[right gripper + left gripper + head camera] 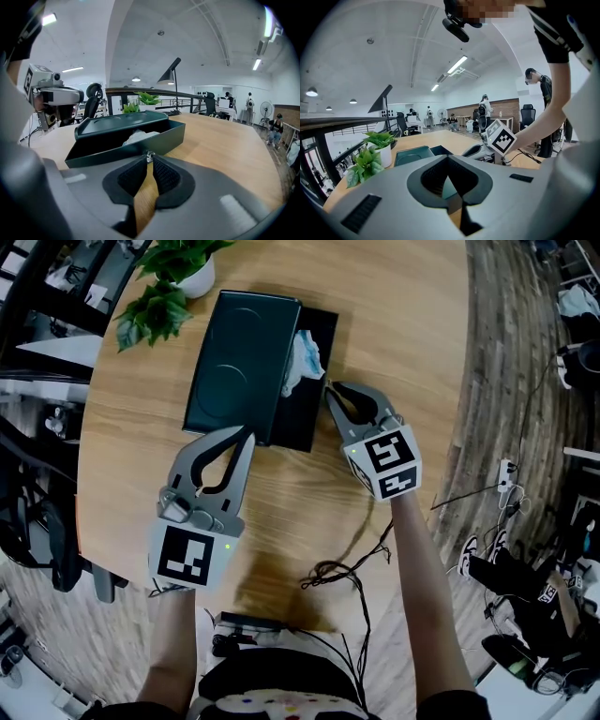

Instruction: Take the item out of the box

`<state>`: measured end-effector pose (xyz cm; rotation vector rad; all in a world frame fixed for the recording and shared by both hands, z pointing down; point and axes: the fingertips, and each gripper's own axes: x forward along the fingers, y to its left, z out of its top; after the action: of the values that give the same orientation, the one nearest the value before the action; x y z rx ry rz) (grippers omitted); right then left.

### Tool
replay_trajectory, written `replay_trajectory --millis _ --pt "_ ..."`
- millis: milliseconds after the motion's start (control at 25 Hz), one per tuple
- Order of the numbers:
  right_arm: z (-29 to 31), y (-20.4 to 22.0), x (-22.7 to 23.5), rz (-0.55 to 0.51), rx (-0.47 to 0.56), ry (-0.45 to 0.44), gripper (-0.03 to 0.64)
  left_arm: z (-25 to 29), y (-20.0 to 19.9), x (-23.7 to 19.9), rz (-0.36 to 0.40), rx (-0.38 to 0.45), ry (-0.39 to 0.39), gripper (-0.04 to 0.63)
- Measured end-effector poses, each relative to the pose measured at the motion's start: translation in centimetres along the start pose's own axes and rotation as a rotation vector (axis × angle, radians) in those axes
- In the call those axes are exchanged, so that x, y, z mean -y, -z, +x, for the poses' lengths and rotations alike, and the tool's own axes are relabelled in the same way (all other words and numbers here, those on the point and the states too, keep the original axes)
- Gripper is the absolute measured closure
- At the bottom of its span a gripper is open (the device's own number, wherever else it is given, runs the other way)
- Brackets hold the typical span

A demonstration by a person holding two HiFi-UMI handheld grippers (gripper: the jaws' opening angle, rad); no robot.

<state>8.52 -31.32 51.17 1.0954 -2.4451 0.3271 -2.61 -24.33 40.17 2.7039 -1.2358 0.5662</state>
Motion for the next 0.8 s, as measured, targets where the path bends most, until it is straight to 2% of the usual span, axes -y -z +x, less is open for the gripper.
replay_trajectory --millis 800 --pt "-2.5 1.2 2.3 0.015 0.005 0.03 0.571 1.7 -0.8 2.7 0.032 -0.006 0.03 0.591"
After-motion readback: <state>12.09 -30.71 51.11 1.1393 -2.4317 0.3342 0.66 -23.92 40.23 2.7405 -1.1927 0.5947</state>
